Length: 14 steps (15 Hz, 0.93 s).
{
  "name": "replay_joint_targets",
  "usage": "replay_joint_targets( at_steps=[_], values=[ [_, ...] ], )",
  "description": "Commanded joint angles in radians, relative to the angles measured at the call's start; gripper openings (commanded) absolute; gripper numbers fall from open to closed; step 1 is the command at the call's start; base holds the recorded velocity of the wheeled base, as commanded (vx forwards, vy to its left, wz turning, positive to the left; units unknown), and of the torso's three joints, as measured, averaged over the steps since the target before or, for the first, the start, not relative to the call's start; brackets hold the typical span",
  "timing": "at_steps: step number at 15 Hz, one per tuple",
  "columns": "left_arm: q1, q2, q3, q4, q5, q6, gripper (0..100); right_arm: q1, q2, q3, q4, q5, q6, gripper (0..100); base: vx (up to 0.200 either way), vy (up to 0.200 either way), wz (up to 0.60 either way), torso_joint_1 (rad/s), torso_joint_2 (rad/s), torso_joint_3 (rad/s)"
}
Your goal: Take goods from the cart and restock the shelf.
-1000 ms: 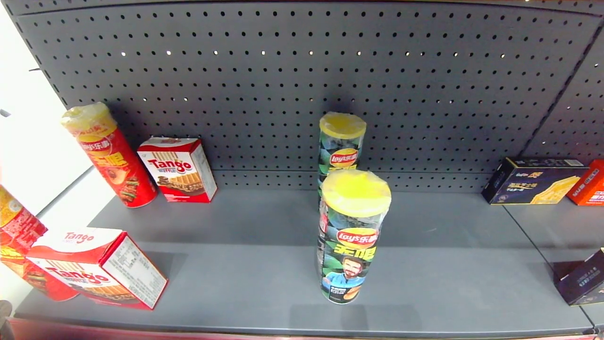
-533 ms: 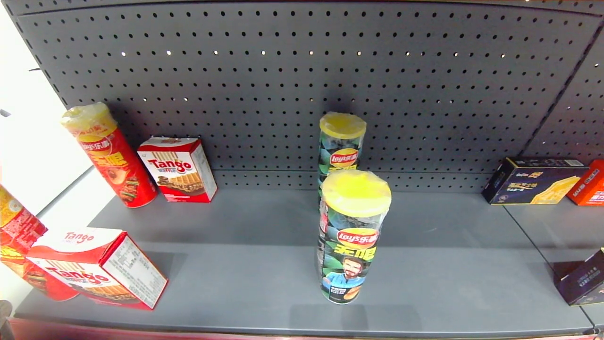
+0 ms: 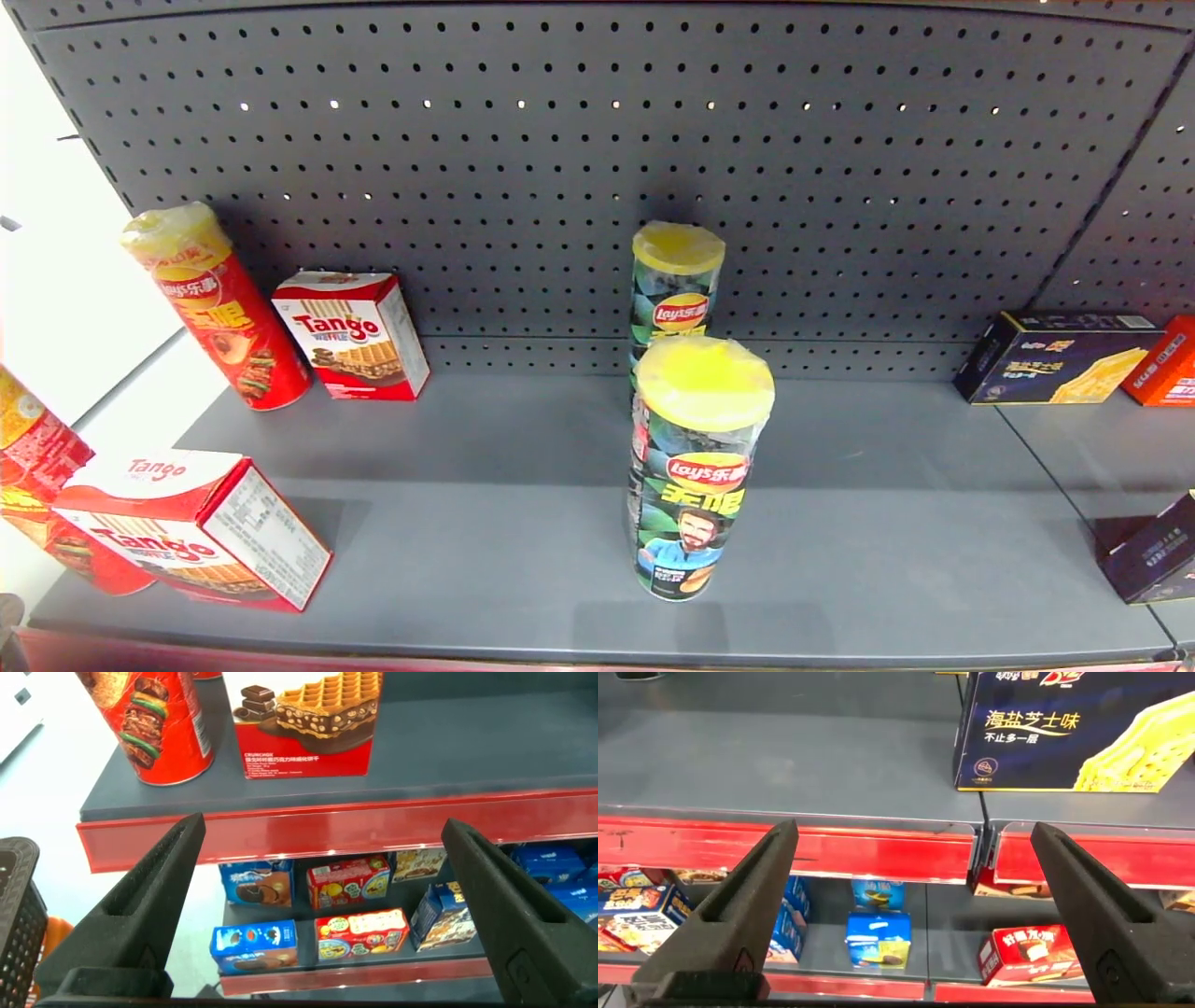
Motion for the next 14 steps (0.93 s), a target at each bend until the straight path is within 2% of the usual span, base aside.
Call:
replay_joint_targets(
  at_steps=[1,14],
  values=[
    [0.000,0.000,0.000,0.000,0.001,-0.001,100,0.000,0.003,0.000,0.000,0.000,0.000,100,-0.200,0.000,0.00,0.002,0.00,-0.002],
    [0.000,0.000,0.000,0.000,-0.005,0.000,100,0.000,0.003,0.000,0.000,0.000,0.000,100,0.000,0.000,0.00,0.000,0.00,0.000]
  ],
)
